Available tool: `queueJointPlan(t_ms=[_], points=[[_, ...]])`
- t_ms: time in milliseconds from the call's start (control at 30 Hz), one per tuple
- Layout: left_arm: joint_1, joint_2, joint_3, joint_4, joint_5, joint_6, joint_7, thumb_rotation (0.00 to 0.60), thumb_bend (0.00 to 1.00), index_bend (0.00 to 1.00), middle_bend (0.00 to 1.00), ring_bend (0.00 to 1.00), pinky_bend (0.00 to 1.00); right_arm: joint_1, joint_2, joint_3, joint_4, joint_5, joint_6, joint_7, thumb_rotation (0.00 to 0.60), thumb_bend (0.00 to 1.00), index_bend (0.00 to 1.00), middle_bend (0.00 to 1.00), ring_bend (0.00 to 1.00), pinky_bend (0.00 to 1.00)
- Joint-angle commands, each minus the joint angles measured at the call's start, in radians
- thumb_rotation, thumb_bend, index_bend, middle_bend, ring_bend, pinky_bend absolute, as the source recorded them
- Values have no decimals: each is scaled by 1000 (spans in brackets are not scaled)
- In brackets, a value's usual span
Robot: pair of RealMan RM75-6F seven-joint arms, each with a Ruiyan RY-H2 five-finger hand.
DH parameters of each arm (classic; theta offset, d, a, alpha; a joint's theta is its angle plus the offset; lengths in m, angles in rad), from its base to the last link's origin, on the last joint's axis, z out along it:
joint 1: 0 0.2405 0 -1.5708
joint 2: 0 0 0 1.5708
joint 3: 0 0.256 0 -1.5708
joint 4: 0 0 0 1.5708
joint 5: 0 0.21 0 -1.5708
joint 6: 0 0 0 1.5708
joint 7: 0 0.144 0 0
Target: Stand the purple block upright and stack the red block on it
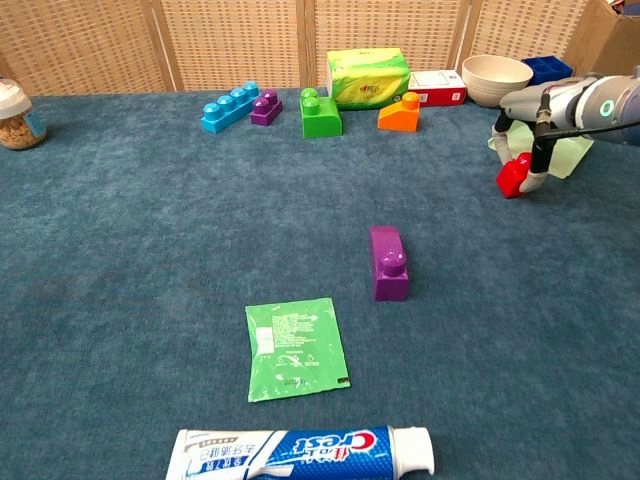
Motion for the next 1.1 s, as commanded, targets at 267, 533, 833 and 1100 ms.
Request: queueJointPlan(t_ms=[267, 533, 833, 1100], points=[[-2, -2, -8, 2, 0, 2, 4, 600, 293, 236, 0, 0, 0, -15, 115, 9, -196, -69, 39, 33, 600, 176, 631, 239, 72, 122], [4, -3, -13, 2, -2, 18, 4, 600, 293, 238, 0, 0, 0, -46, 206, 6, -367, -216, 64, 103, 600, 168, 635, 250, 72, 122], [36, -27, -9, 35, -12, 67, -26, 600, 293, 245, 20, 0, 0, -95, 274, 1, -507, -411, 97, 212, 600, 167, 639, 260, 73, 123], [73, -52, -2, 70, -38, 104, -54, 600, 293, 247, 36, 0, 0, -134, 313, -5, -600, -624, 133, 328, 600, 165, 644, 267, 81, 123]])
